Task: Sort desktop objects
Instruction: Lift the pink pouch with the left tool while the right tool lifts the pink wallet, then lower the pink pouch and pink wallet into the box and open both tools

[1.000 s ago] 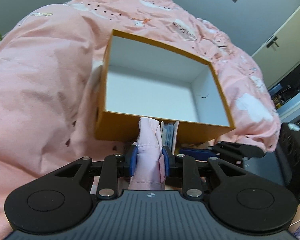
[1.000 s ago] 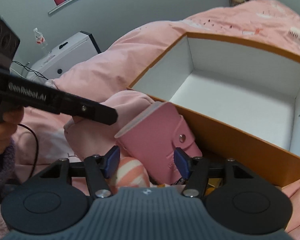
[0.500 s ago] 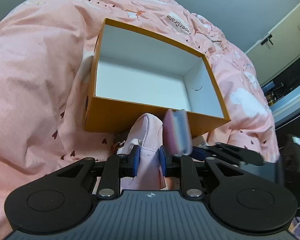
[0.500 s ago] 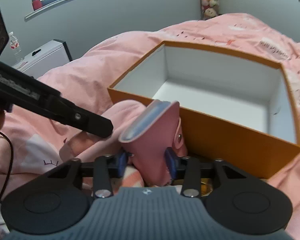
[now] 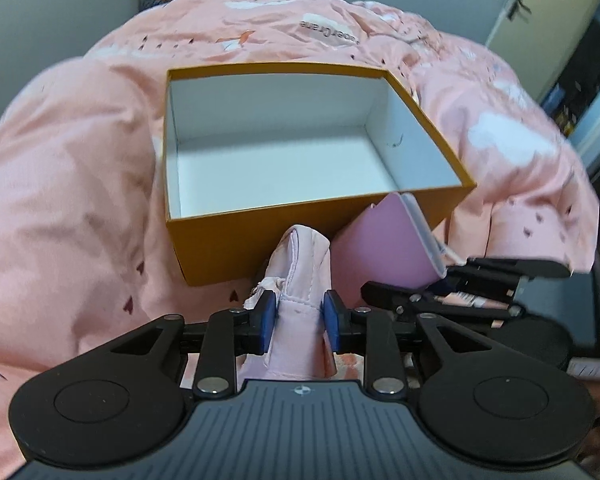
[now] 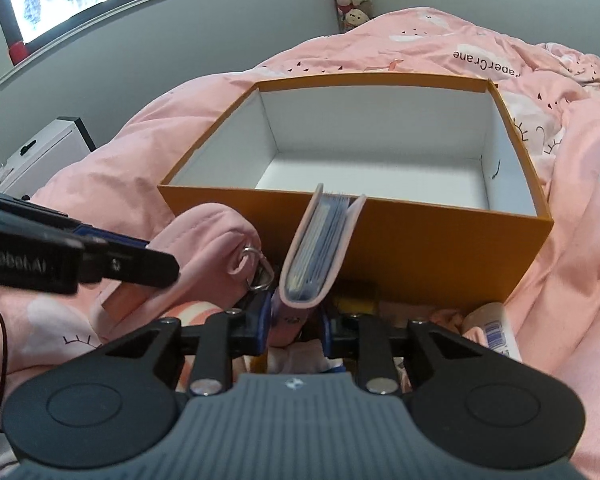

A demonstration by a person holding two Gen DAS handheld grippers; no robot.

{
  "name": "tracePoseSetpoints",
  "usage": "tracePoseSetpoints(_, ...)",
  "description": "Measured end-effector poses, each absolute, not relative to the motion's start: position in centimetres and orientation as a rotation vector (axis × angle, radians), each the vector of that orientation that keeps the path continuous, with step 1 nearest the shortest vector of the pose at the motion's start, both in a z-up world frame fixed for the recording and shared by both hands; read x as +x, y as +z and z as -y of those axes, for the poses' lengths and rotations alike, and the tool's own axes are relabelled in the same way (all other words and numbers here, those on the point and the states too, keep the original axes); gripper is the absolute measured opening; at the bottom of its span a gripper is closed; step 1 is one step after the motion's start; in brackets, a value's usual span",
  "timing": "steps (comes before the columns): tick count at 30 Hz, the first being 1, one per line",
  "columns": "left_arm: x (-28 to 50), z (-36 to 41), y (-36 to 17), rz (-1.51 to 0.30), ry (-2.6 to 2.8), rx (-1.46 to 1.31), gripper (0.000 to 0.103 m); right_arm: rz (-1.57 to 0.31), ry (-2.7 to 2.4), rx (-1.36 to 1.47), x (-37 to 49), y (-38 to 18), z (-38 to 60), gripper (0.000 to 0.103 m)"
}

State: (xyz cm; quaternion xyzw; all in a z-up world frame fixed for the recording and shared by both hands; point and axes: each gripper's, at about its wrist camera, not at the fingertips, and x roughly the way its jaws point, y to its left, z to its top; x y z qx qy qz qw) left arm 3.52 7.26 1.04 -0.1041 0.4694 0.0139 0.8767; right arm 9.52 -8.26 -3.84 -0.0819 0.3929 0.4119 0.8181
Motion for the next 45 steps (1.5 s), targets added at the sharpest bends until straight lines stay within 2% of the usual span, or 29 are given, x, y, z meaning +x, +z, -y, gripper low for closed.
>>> tracePoseSetpoints(4,3.6,-6.0,1.0,-0.983,0.029,-0.124,0.036,-0.843,0.88,-0.139,9.6,-3.2,8.9,0.024)
tracePoseSetpoints(5,3.6,-5.9,1.0,-0.99,0.026,-0.118,0.04,-0.836,0.884,-0.13,9.7,-2.8,9.1,0.023)
tracePoseSetpoints(7,3.7,-5.6,0.5,-1.02,0.049,-0.078,0.04,-0.824,0.895,-0.102,9.8,-1.7,9.4,0.022)
tracePoseSetpoints(9,3.7,-5.5,0.2,-1.032,0.083,-0.026,0.035,-0.807,0.907,-0.078,10.0,-0.6,9.7,0.019)
tracePoseSetpoints(15,3.2,-8.2,1.4,-0.994,0.084,-0.204,0.028,-0.776,0.957,-0.045,10.9,2.5,10.0,0.018)
tracePoseSetpoints(24,2.7,-12.0,7.5,-0.814,0.052,-0.401,0.028,-0.77,1.019,0.085,15.0,6.7,9.5,0.018)
tracePoseSetpoints(28,4.7,-13.5,9.2,-0.741,0.121,-0.396,0.027,-0.752,1.025,0.106,16.7,7.5,7.9,0.018)
tracePoseSetpoints(33,8.8,-14.0,7.8,-0.766,0.176,-0.361,0.027,-0.828,0.996,0.12,19.6,5.9,5.4,0.018)
tracePoseSetpoints(45,14.6,-13.6,0.8,-0.994,0.255,-0.281,0.028,-1.092,0.908,0.088,23.4,-2.2,0.9,0.018)
